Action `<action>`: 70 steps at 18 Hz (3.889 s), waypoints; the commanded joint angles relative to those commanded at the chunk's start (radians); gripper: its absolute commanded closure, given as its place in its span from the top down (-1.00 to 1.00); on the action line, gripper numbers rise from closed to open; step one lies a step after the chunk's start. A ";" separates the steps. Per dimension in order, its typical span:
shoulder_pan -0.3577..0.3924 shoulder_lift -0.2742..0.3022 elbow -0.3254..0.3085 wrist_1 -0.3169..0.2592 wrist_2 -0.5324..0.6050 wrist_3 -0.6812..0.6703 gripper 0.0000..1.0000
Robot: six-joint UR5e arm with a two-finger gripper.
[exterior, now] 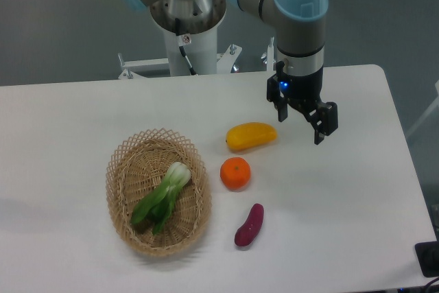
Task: Pick up the green vegetable from the basket
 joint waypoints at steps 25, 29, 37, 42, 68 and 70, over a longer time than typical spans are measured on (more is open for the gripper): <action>-0.347 -0.116 -0.064 0.155 0.002 -0.616 1.00; -0.387 -0.167 -0.084 0.187 0.003 -0.620 1.00; -0.425 -0.207 -0.127 0.190 0.003 -0.624 1.00; -0.457 -0.242 -0.121 0.196 0.011 -0.715 1.00; -0.485 -0.299 -0.137 0.264 0.054 -0.764 0.87; -0.489 -0.304 -0.135 0.264 0.063 -0.764 0.83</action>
